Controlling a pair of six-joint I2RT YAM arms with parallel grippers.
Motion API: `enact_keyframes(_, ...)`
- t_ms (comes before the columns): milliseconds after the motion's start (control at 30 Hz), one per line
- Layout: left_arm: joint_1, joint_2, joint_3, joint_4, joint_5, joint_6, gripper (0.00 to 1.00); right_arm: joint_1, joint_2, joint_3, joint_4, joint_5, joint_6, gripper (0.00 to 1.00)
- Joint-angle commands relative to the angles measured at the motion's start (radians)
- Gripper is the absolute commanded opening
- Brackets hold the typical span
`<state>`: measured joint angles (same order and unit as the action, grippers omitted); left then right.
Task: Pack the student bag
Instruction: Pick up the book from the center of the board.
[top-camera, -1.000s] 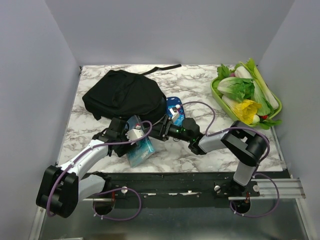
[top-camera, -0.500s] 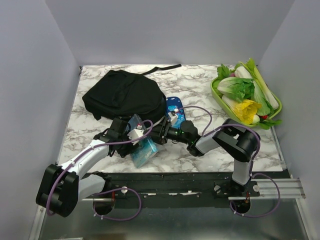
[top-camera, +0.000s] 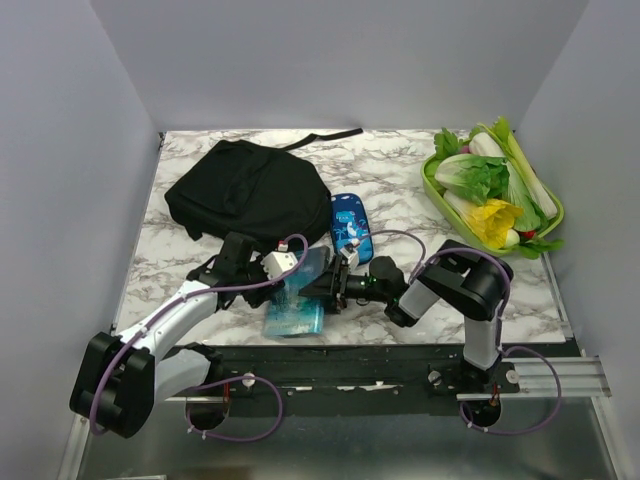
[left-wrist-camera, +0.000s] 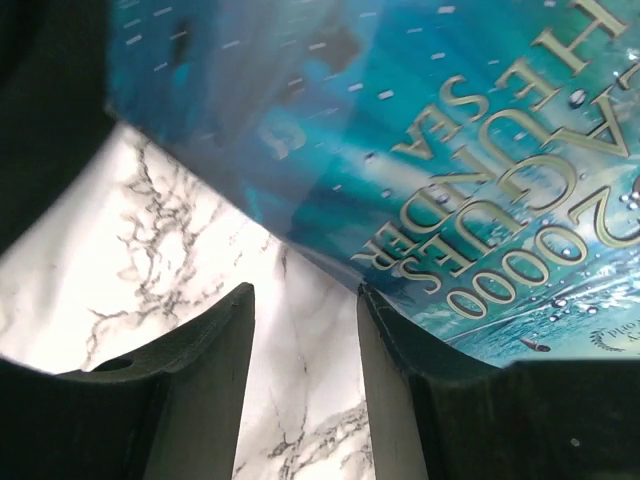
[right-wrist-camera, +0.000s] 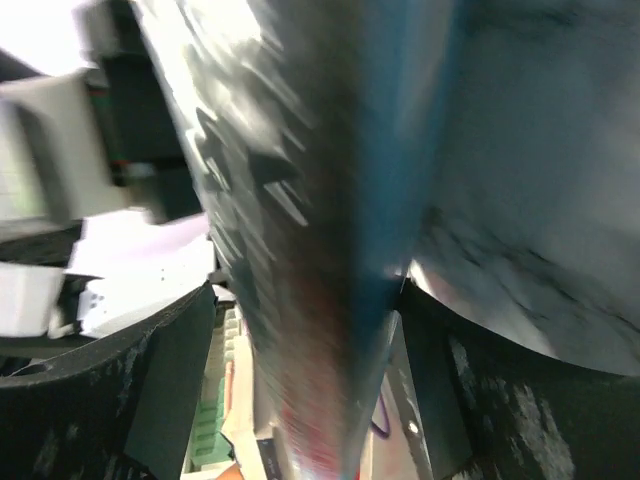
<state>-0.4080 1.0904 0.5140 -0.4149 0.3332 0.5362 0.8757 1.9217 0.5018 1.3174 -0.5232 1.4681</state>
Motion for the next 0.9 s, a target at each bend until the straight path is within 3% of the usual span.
enact_keyframes(0,-0.009,-0.018,0.029,0.071,0.082,-0.007,0.53,-0.006,0.030,-0.026,0.031,-0.047,0.026,0.82)
enact_keyframes(200,-0.011,-0.014,0.032,0.074,0.089,-0.010,0.53,-0.014,-0.078,-0.014,-0.258,0.005,-0.095,0.81)
enact_keyframes(300,-0.011,-0.012,0.032,0.079,0.099,-0.019,0.53,-0.012,-0.113,0.024,-0.387,0.049,-0.146,0.75)
enact_keyframes(400,-0.012,-0.009,0.055,0.065,0.115,-0.030,0.53,-0.011,-0.142,0.070,-0.498,0.106,-0.176,0.61)
enact_keyframes(467,-0.012,-0.003,0.086,0.026,0.131,-0.053,0.54,-0.009,-0.158,0.089,-0.553,0.137,-0.205,0.42)
enact_keyframes(500,-0.012,-0.003,0.128,0.004,0.138,-0.065,0.57,-0.007,-0.165,0.089,-0.573,0.143,-0.210,0.35)
enact_keyframes(533,-0.012,-0.001,0.151,-0.018,0.138,-0.071,0.58,-0.006,-0.177,0.084,-0.576,0.150,-0.212,0.20)
enact_keyframes(600,-0.012,0.006,0.235,-0.074,0.103,-0.077,0.62,-0.007,-0.188,0.077,-0.604,0.152,-0.222,0.10)
enact_keyframes(667,-0.011,0.011,0.293,-0.097,0.058,-0.074,0.65,-0.007,-0.207,0.070,-0.615,0.150,-0.236,0.08)
enact_keyframes(767,-0.009,0.020,0.388,-0.061,-0.013,-0.053,0.78,-0.004,-0.239,0.078,-0.673,0.140,-0.282,0.07)
enact_keyframes(800,-0.011,0.028,0.423,-0.050,-0.013,-0.038,0.89,-0.003,-0.250,0.080,-0.708,0.140,-0.298,0.06)
enact_keyframes(867,-0.024,0.093,0.460,-0.044,0.027,0.026,0.96,0.000,-0.271,0.087,-0.739,0.137,-0.348,0.06)
